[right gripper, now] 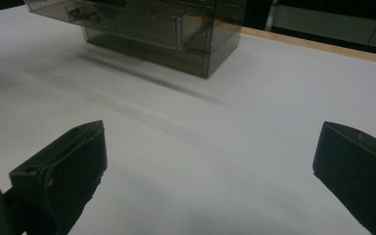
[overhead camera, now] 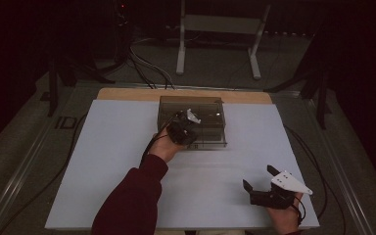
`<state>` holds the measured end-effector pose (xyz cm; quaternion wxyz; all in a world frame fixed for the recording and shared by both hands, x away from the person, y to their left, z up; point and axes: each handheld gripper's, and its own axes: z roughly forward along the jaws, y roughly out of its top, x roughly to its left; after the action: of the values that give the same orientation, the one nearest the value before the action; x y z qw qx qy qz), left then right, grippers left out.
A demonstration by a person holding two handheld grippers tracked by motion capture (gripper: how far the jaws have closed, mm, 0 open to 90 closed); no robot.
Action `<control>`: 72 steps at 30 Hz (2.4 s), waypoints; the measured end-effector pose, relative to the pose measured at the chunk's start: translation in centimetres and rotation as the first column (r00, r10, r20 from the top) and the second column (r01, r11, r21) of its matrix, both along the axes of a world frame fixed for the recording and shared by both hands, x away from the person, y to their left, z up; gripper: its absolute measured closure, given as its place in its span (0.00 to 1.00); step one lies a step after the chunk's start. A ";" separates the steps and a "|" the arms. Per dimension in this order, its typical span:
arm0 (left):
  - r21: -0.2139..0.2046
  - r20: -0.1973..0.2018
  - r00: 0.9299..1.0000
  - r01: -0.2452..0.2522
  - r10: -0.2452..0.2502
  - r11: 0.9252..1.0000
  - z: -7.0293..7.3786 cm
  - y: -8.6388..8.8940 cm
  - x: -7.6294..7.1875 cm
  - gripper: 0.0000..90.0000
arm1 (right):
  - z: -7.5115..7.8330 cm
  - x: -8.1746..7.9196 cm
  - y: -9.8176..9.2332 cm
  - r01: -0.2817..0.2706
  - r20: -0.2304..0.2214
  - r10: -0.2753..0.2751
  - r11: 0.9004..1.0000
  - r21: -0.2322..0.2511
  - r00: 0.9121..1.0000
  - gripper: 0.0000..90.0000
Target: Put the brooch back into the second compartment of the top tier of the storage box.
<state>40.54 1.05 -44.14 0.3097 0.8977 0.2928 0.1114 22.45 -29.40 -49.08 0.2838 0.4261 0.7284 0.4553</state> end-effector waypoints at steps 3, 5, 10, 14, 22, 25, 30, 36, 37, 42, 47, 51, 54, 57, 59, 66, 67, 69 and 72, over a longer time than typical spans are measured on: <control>0.002 0.002 1.000 -0.002 0.002 1.000 -0.1 0.0 0.0 0.88 | 0.0 0.0 0.0 0.000 0.002 0.000 1.000 0.000 1.000 0.00; -0.003 0.003 1.000 -0.007 0.007 1.000 0.0 0.0 0.0 0.86 | 0.0 -0.1 0.0 0.000 0.002 0.000 1.000 0.001 1.000 0.00; -0.025 0.015 1.000 -0.013 0.014 1.000 0.3 0.0 -0.2 0.75 | 0.0 0.0 0.0 -0.001 0.001 0.001 1.000 0.000 1.000 0.00; -0.037 0.017 1.000 -0.025 0.025 0.999 0.5 0.3 -0.2 0.70 | 0.0 0.0 0.0 0.000 0.001 0.000 1.000 0.000 1.000 0.00; -0.054 0.042 0.996 -0.073 0.076 0.996 1.2 0.9 -0.4 0.46 | 0.0 0.0 0.0 0.000 0.000 0.000 1.000 -0.001 1.000 0.00; -0.069 0.066 0.993 -0.098 0.103 0.993 1.6 1.3 -0.6 0.38 | 0.0 -0.1 0.0 0.000 0.000 0.000 1.000 0.000 1.000 0.00; -0.098 0.079 0.987 -0.131 0.139 0.987 1.9 2.3 -0.9 0.27 | 0.0 -0.1 0.0 -0.001 0.000 0.001 1.000 -0.001 1.000 0.00; -0.128 0.080 0.978 -0.180 0.191 0.975 2.3 3.9 -1.2 0.18 | 0.0 -0.1 0.1 -0.001 -0.002 0.001 1.000 -0.001 1.000 0.00; -0.138 0.080 0.977 -0.188 0.200 0.972 2.3 4.2 -1.3 0.16 | 0.0 0.0 0.1 -0.003 -0.003 0.003 1.000 -0.003 1.000 0.00; -0.145 0.076 0.969 -0.221 0.234 0.964 2.6 5.5 -1.5 0.03 | 0.0 0.0 0.1 -0.003 -0.004 0.003 1.000 -0.004 1.000 0.00; -0.164 0.107 0.958 -0.248 0.267 0.955 2.8 6.9 -2.1 0.02 | 0.0 0.0 0.1 -0.004 -0.004 0.004 1.000 -0.003 1.000 0.00; -0.176 0.126 0.950 -0.263 0.287 0.948 2.9 8.2 -2.7 0.02 | 0.0 -0.1 0.1 -0.005 -0.004 0.005 1.000 -0.002 1.000 0.00; -0.197 0.135 0.942 -0.278 0.307 0.940 2.7 9.4 -3.1 0.02 | 0.0 -0.1 0.1 -0.004 -0.004 0.004 1.000 -0.002 1.000 0.00; -0.212 0.147 0.935 -0.290 0.324 0.933 2.3 10.7 -3.7 0.02 | -0.1 -0.1 0.1 -0.005 -0.006 0.005 1.000 -0.001 1.000 0.00; -0.211 0.158 0.929 -0.300 0.335 0.930 2.0 11.4 -4.2 0.02 | -0.1 0.0 0.1 -0.006 -0.005 0.006 1.000 -0.003 1.000 0.00; -0.231 0.165 0.915 -0.328 0.369 0.916 0.7 14.3 -5.9 0.02 | -0.1 0.0 0.2 -0.007 -0.008 0.007 1.000 -0.003 1.000 0.00; -0.238 0.167 0.912 -0.331 0.374 0.913 0.5 14.6 -6.2 0.02 | -0.1 0.0 0.3 -0.006 -0.010 0.006 1.000 -0.003 1.000 0.00; -0.254 0.166 0.910 -0.333 0.380 0.908 0.1 15.4 -6.7 0.02 | -0.1 0.0 0.3 -0.007 -0.011 0.007 1.000 -0.004 1.000 0.00; -0.265 0.169 0.907 -0.335 0.385 0.904 -0.4 16.2 -7.5 0.02 | -0.2 0.0 0.3 -0.009 -0.012 0.008 1.000 -0.006 1.000 0.00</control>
<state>33.03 17.28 -44.57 0.4154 0.7681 0.4296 0.2299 22.45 -29.08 -49.27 0.2788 0.4249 0.7331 0.4519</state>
